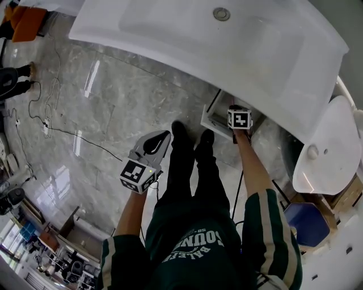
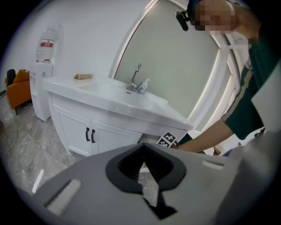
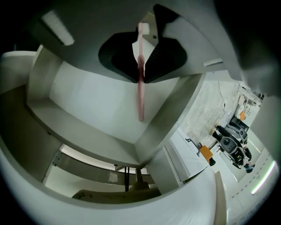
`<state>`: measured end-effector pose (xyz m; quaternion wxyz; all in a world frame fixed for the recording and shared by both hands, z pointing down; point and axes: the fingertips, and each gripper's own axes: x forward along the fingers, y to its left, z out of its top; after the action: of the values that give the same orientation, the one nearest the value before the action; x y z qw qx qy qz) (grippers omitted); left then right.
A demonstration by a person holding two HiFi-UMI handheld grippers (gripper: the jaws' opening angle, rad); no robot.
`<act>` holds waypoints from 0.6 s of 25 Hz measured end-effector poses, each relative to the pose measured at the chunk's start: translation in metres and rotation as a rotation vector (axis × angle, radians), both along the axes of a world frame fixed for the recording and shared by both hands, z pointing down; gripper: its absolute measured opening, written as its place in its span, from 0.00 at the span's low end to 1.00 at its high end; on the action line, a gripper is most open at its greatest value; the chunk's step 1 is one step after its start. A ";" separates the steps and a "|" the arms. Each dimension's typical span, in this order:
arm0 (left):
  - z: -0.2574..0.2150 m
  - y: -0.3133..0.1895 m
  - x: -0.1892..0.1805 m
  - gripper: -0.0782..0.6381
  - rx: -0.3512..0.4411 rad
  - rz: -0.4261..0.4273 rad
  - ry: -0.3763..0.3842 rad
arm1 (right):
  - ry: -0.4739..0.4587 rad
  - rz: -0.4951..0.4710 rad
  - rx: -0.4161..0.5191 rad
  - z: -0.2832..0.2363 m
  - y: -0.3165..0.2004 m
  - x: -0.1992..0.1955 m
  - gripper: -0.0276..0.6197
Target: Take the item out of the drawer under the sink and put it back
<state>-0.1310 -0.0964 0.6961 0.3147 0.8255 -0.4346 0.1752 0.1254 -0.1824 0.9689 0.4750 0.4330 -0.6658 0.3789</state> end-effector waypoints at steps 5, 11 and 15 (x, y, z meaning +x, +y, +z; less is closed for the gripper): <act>-0.008 -0.003 -0.005 0.18 0.008 0.006 0.004 | -0.018 0.004 -0.010 -0.010 0.001 0.003 0.12; -0.026 -0.008 -0.002 0.18 0.033 0.020 0.013 | -0.013 0.002 0.061 -0.054 0.012 0.004 0.13; -0.051 -0.012 0.006 0.18 0.055 0.037 0.019 | -0.032 -0.014 0.072 -0.096 0.037 0.000 0.07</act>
<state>-0.1247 -0.1080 0.6450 0.2928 0.8433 -0.4208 0.1612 0.1254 -0.1450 0.8728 0.4509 0.4391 -0.6896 0.3582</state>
